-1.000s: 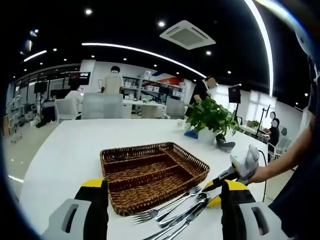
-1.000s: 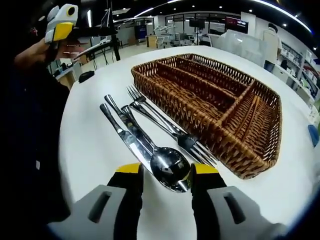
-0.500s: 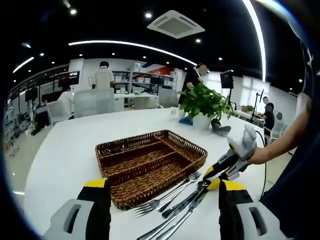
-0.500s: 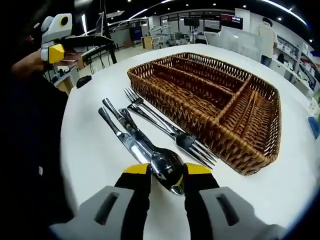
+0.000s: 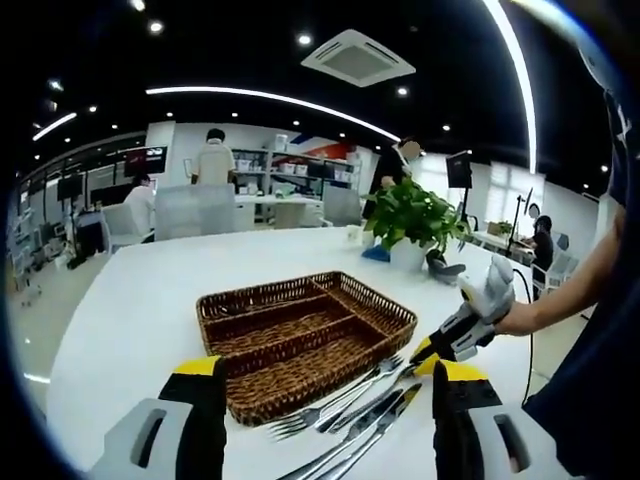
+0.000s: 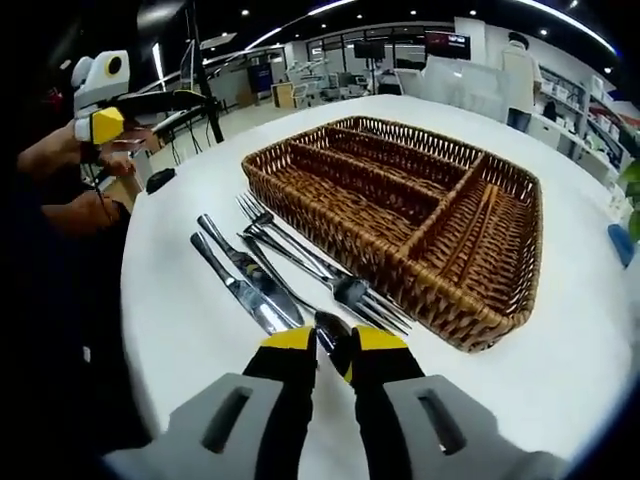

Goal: Arrange the knives, forks, and spoons in their matching storage slots by inserting each utensil handle-first until every utensil is classified and aligned in the correct compartment

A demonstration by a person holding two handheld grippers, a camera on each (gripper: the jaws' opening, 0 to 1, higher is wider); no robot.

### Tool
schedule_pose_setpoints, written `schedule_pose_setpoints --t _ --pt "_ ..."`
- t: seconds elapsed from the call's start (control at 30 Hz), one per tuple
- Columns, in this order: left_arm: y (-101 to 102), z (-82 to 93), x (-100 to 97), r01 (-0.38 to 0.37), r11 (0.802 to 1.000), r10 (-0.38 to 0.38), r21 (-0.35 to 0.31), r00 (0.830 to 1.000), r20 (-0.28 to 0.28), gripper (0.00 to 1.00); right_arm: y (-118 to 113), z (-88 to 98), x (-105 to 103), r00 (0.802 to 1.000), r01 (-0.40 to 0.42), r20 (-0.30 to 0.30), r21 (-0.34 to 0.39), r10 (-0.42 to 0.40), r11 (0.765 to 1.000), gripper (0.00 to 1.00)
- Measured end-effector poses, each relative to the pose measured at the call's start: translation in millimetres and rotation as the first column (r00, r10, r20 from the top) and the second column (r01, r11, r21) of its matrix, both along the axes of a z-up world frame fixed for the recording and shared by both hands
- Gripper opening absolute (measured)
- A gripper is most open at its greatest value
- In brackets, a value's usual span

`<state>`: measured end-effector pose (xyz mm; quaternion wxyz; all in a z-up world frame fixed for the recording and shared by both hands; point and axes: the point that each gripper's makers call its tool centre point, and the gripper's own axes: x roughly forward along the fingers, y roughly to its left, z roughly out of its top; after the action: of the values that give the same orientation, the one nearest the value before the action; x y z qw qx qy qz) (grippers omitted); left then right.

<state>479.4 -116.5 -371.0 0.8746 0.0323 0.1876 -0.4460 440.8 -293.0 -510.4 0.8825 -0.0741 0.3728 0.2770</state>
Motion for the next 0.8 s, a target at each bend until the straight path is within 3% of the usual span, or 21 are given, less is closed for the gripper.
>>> schedule_pose_setpoints --t 0.37,0.57,0.67,0.8 --pt "8.1 -5.0 -0.5 -0.006 1.0 0.006 0.024 1.0 -0.013 0.87 -1.8 2.0 8.4 0.985 -0.156 0.043 -0.168 0.165 0.973 0.07" --pt "10.4 -7.3 0.0 -0.008 0.999 0.008 0.033 1.0 -0.01 0.87 -3.1 1.8 13.9 0.964 -0.24 0.054 -0.251 0.261 0.938 0.04" --pt "10.3 -7.7 0.0 -0.006 0.999 0.006 0.036 1.0 -0.01 0.87 -4.7 1.9 17.7 0.945 -0.289 0.063 -0.308 0.322 0.906 0.02" --pt "9.7 -8.3 -0.1 0.001 0.999 0.0 0.04 1.0 -0.012 0.87 -3.7 1.4 17.8 0.938 -0.31 0.053 -0.309 0.342 0.899 0.01"
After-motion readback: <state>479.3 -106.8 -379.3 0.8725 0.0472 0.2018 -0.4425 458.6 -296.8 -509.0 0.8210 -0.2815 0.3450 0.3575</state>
